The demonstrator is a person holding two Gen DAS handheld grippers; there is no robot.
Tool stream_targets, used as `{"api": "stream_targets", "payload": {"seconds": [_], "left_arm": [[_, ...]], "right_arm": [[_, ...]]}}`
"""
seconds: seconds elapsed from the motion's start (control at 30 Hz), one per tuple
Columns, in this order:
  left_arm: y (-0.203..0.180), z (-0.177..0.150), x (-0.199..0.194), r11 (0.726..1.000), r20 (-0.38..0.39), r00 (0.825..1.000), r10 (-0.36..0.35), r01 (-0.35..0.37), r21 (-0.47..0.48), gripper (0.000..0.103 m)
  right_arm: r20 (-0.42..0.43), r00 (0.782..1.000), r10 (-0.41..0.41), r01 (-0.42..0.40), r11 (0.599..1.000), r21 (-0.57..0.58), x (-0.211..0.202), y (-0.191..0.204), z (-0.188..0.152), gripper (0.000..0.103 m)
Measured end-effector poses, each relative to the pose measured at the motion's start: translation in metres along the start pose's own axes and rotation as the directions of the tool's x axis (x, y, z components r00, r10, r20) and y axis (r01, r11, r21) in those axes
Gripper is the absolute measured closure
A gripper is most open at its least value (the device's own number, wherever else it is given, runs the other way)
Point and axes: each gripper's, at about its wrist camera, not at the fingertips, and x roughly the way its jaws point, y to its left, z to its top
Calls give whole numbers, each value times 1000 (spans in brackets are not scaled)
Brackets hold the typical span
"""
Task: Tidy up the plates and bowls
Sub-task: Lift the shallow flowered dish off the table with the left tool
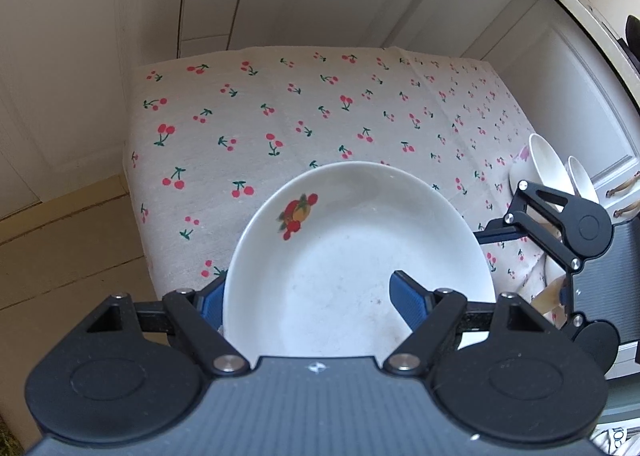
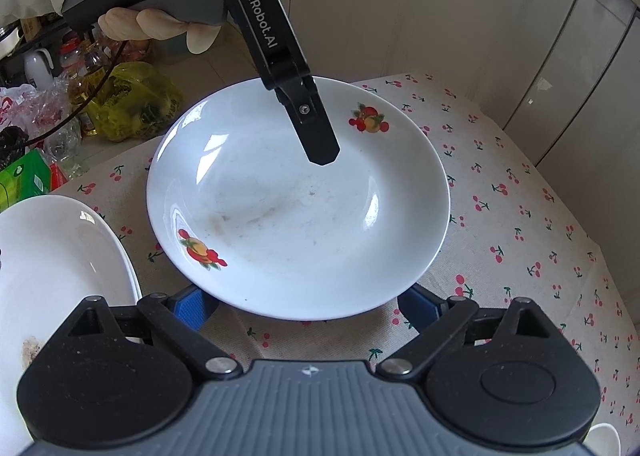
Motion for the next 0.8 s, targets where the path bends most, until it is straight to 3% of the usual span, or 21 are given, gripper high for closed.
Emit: {"api": "stream_targets", "payload": {"seconds": [0.5, 0.8], "left_arm": [[-15, 2, -8, 1000, 27, 1000, 10, -11, 27, 23], [-37, -4, -27, 999, 52, 998, 20, -22, 42, 23]], "right_arm": [[9, 1000, -14, 14, 1000, 19, -10, -5, -3, 6], [38, 999, -31, 30, 999, 18, -37, -1, -3, 6]]}}
